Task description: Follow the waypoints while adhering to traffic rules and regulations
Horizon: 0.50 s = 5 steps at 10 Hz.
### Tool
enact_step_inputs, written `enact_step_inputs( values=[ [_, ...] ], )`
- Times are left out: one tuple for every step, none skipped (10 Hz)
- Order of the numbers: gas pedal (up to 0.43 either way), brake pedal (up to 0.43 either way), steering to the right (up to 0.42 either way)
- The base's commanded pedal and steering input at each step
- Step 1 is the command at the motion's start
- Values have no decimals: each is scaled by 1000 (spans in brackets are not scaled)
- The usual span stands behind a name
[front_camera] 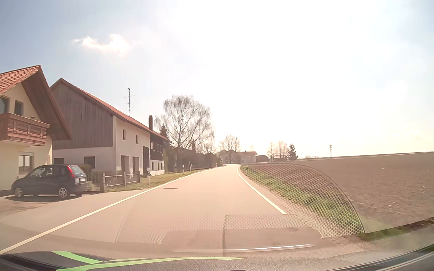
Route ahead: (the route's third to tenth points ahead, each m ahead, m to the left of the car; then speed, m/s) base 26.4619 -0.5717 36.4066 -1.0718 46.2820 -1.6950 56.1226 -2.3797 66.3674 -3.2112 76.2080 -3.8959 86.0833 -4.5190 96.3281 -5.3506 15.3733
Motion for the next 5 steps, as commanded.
enact_step_inputs(
  values=[
    [87, 0, 7],
    [87, 0, 7],
    [98, 0, 7],
    [110, 0, 7],
    [110, 0, 7]
  ],
)
